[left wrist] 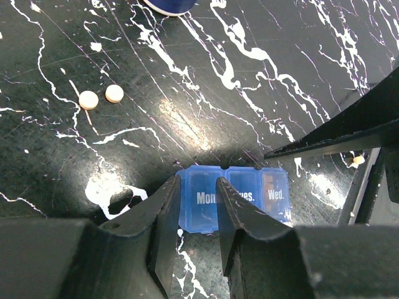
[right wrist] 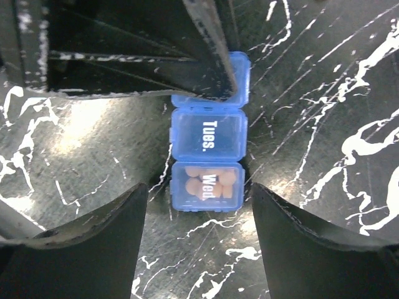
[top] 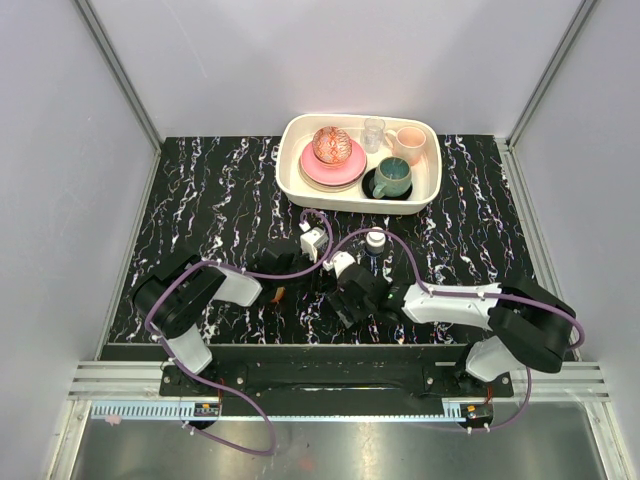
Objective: Sort the pills into containers
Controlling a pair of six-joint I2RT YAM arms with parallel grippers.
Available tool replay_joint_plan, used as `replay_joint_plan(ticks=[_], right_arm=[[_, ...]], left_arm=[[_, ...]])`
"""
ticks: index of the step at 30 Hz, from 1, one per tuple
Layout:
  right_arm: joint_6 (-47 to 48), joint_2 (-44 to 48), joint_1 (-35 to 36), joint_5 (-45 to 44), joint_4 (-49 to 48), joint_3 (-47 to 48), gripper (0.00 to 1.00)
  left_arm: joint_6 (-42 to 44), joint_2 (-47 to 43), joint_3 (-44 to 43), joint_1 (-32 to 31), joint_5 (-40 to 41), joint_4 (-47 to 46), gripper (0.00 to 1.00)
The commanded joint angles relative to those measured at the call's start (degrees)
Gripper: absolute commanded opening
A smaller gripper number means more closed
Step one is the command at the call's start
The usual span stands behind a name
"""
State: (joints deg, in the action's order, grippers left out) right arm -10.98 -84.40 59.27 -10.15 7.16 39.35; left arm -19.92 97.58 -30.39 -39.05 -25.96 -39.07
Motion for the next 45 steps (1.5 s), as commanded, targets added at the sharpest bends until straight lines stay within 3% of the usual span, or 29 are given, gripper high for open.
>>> replay_joint_plan(ticks=[1, 7, 11, 17, 22, 24, 26, 28, 38, 44, 45], right_arm=[[0.7, -0.5, 0.5, -5.58, -1.97, 1.69, 0.72], [0.96, -1.11, 0.59, -7.78, -2.67, 1.6, 0.67], [0.96, -1.73, 0.5, -7.52, -3.03, 1.69, 0.56], [0.97, -3.05, 0.5, -5.67, -3.29, 2.04, 0.52], [0.79, -2.09, 0.5, -5.76, -3.29, 1.69, 0.34], [0.35, -0.95, 0.5, -5.84, -3.29, 1.34, 0.28], [-1.48, 0.19, 0.5, -6.89, -3.2, 0.47, 0.13], [-2.72, 3.27, 0.59, -8.3, -2.76, -0.93, 0.06], [-5.1, 15.13, 0.5, -6.98, 1.8, -1.91, 0.05], [-4.31, 22.17, 0.5, -5.77, 6.72, 1.42, 0.04], [-4.05, 23.13, 0.5, -5.06, 7.86, 2.65, 0.04]], left_arm=[[1.73, 0.51, 0.25, 0.02, -1.29, 3.83, 0.33], [1.82, 0.68, -0.02, 0.02, -1.73, 3.83, 0.33], [1.82, 0.68, -0.02, 0.11, -1.82, 3.91, 0.33], [1.82, 0.86, -0.19, 0.02, -1.99, 4.0, 0.33], [1.64, 0.51, -0.02, 0.02, -2.26, 3.83, 0.34], [1.12, -0.72, 0.07, 0.02, -2.17, 3.74, 0.41], [0.5, -2.56, 0.07, 0.11, -1.73, 3.74, 0.51], [-1.51, -4.14, -0.02, 0.29, -1.47, 3.39, 0.59], [-13.2, -19.16, -0.37, 3.71, 1.43, 3.03, 0.74], [-27.6, -26.29, 0.77, 5.12, 4.16, 3.75, 0.78], [-33.54, -26.82, 1.38, 4.95, 4.51, 2.35, 0.78]])
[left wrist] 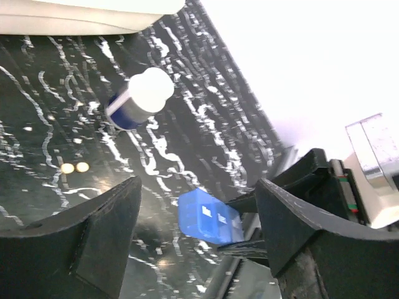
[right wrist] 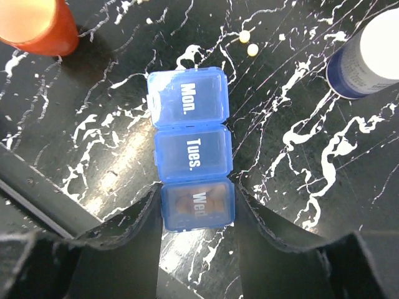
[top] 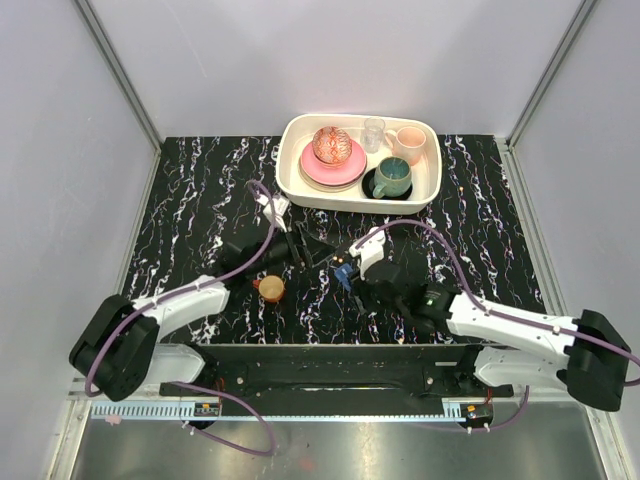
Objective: Sort the pills into containers
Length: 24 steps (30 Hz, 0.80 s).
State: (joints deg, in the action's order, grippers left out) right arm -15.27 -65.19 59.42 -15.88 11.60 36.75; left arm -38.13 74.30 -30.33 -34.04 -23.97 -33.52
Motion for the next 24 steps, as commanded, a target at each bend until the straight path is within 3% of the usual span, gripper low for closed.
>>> replay_joint_plan(ticks=[1, 3, 7, 13, 24], right_arm=[[0.67, 4.1, 0.35, 1.11, 6.04, 8.04, 0.04], [1.11, 5.07, 0.35, 2.25, 8.08, 11.57, 0.04], [1.9, 6.83, 0.44, 3.75, 11.69, 15.18, 0.03], [1.56, 6.65, 0.7, 6.47, 15.29, 19.14, 0.02], [1.2, 9.9, 1.58, 5.77, 16.62, 19.06, 0.01]], left_arm=[[-18.18, -4.07, 3.67, -0.15, 2.96, -5.4, 0.77], [-25.02, -5.83, 5.97, -0.32, 4.1, -10.77, 0.77], [-30.86, -11.18, 8.97, -2.51, 9.54, -11.14, 0.77], [-30.6, -15.94, 4.49, -10.07, 17.01, -1.12, 0.77], [-32.36, -16.21, 2.74, -13.5, 20.71, 3.01, 0.69]])
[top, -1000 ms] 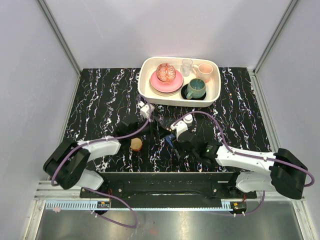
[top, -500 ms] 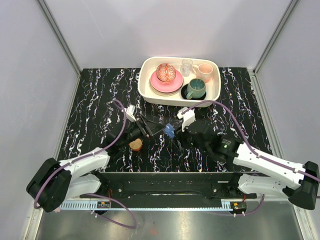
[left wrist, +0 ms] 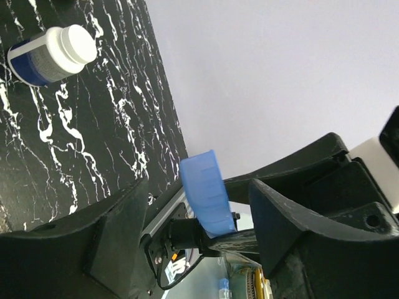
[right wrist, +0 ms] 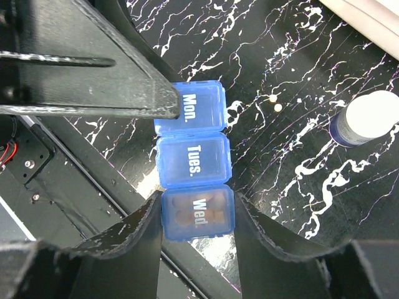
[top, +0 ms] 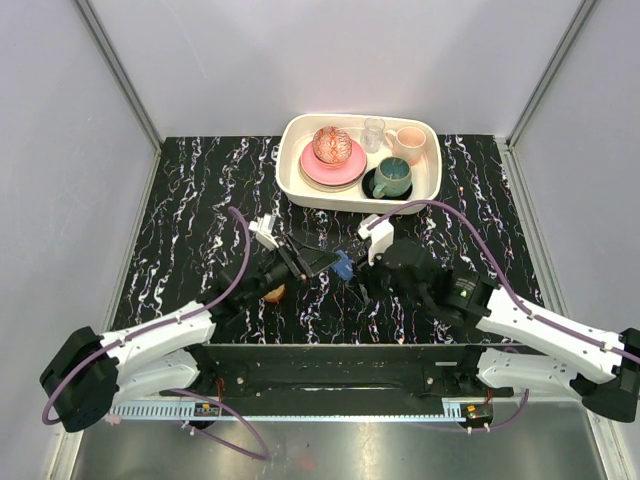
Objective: Sort the pills into containers
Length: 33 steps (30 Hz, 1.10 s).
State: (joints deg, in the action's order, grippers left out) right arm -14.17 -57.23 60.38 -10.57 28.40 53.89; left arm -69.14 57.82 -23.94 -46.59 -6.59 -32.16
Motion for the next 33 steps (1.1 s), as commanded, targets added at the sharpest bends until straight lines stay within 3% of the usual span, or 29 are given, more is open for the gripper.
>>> replay_joint_plan(ticks=[1, 15, 27, 33], right_arm=[[0.29, 1.86, 0.7, 0.37, -0.28, 1.84, 0.01], [1.16, 1.69, 1.32, -2.09, 2.09, 1.22, 0.0], [2.92, 0.9, 1.58, -4.2, 2.89, 1.13, 0.0], [3.89, 0.37, 1.76, -4.81, 2.19, 0.6, 0.0]], left_arm=[[-1.52, 1.4, -3.83, -1.05, 3.25, 1.58, 0.68], [-1.87, 6.51, -7.34, -3.69, 2.9, 0.87, 0.57], [-2.75, 6.33, -7.08, -3.69, 1.41, 3.6, 0.56], [-4.07, 7.65, -7.08, -3.6, 0.09, 0.79, 0.47]])
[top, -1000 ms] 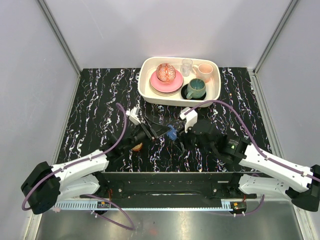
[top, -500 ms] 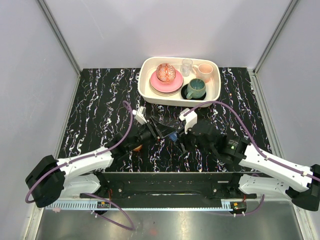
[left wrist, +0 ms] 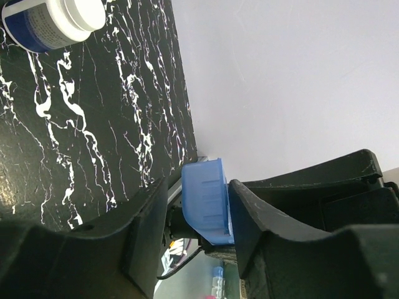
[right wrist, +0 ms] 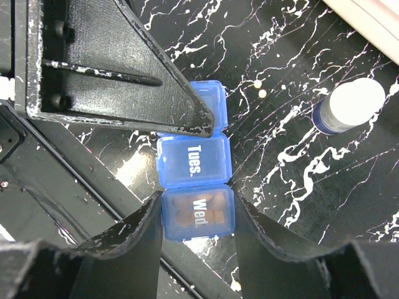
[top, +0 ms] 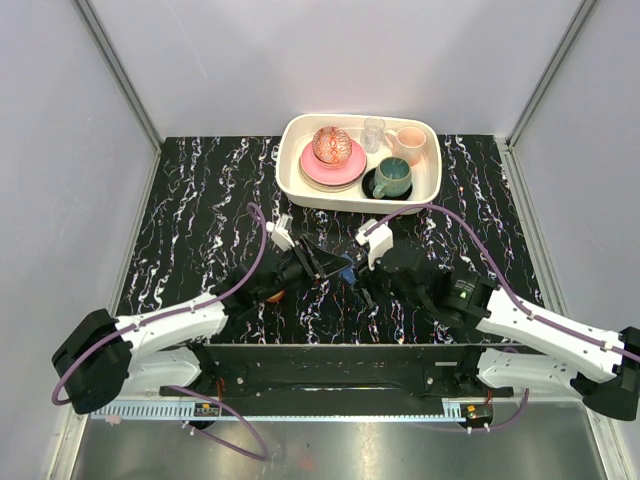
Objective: Sort the pills into containers
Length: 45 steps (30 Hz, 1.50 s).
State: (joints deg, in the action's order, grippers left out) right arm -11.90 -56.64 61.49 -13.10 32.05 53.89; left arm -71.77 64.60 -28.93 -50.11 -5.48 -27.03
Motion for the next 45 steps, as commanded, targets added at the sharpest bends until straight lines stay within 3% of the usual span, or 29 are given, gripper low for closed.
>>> replay_joint_plan(ticks=[1, 9, 14, 21, 26, 38, 42, 45], right_arm=[[1.62, -0.4, 0.73, -2.36, -1.64, 0.43, 0.0], [1.97, -1.1, 0.82, -2.8, -3.4, -0.19, 0.0], [2.14, -1.37, 0.82, -3.07, -3.75, -0.19, 0.0], [2.23, -1.1, 0.82, -3.25, -4.19, -0.1, 0.03], [2.23, 0.48, 0.82, -2.98, -4.72, -0.19, 0.3], [3.55, 2.59, 0.82, 2.38, -8.23, -0.36, 0.58], [3.99, 2.41, 0.82, 4.66, -8.67, -0.01, 0.75], [3.81, 2.94, 0.82, 4.67, -8.85, 0.16, 0.81]], left_arm=[[-1.53, 0.97, -2.1, -0.17, -1.38, -5.13, 0.43], [-1.97, 1.76, -1.75, -0.61, -2.17, -6.64, 0.4], [-2.32, 1.85, -0.78, -0.78, -2.17, -7.6, 0.27], [-2.59, 2.37, -0.25, -0.78, -2.7, -9.1, 0.01], [-2.59, 2.37, 0.01, -0.87, -2.7, -9.1, 0.0], [-3.2, 2.9, 1.16, -0.96, -2.79, -11.73, 0.0], [-3.38, 2.99, 1.5, -0.96, -2.88, -12.17, 0.0], [-3.47, 3.08, 1.68, -0.96, -2.7, -12.17, 0.0]])
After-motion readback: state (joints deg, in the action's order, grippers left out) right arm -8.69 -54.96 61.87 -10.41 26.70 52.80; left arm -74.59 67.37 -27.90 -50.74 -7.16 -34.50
